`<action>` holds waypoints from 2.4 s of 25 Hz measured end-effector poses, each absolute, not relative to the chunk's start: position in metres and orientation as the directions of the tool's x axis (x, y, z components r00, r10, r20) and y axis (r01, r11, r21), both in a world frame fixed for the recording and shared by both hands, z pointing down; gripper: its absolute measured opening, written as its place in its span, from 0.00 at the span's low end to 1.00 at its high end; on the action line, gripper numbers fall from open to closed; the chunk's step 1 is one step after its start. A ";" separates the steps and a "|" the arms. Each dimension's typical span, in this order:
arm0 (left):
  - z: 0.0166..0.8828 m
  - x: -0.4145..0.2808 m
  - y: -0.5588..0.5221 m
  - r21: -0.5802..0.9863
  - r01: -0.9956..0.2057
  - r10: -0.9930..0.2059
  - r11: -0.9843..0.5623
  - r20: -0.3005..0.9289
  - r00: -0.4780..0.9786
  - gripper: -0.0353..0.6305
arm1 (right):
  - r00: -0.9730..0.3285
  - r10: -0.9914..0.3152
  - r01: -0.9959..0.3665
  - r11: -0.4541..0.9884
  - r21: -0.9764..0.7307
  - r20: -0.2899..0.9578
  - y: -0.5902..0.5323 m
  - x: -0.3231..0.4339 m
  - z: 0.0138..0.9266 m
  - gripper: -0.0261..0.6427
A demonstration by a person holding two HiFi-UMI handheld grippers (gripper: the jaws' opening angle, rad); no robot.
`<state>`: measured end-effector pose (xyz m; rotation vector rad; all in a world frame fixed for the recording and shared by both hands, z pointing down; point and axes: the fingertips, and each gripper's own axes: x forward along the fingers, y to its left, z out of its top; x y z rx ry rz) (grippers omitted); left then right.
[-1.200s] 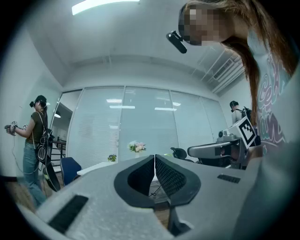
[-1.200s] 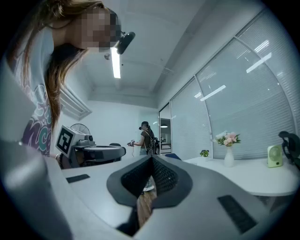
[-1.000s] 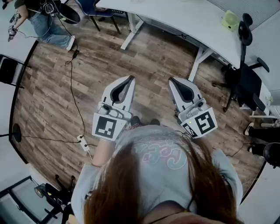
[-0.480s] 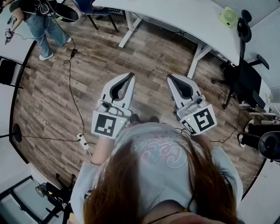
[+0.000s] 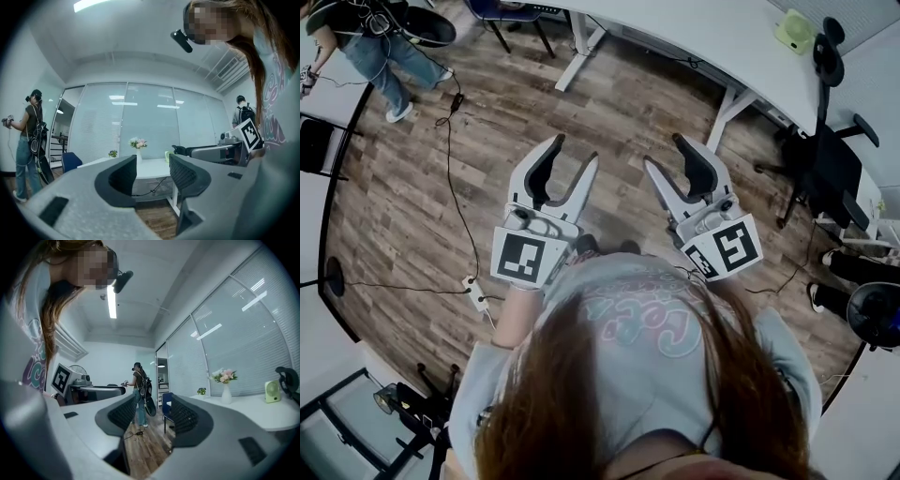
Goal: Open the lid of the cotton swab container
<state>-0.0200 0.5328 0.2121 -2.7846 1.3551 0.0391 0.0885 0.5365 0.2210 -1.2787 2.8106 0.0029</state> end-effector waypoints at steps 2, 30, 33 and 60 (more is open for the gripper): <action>0.217 -0.022 0.532 -0.030 -0.790 -0.790 -0.612 -0.016 0.613 0.37 | -0.641 -0.765 -0.766 0.643 -0.015 -0.058 0.536 0.089 0.219 0.43; 0.221 -0.134 0.511 -0.057 -0.798 -0.796 -0.600 -0.054 0.603 0.45 | -0.604 -0.793 -0.795 0.607 -0.010 -0.077 0.512 -0.012 0.219 0.56; 0.223 -0.146 0.506 -0.055 -0.793 -0.791 -0.607 -0.062 0.609 0.45 | -0.609 -0.791 -0.792 0.611 -0.011 -0.056 0.509 -0.028 0.224 0.56; 0.233 -0.144 0.382 -0.052 -0.812 -0.811 -0.582 -0.034 0.584 0.45 | -0.603 -0.796 -0.794 0.605 -0.057 -0.054 0.370 -0.012 0.235 0.56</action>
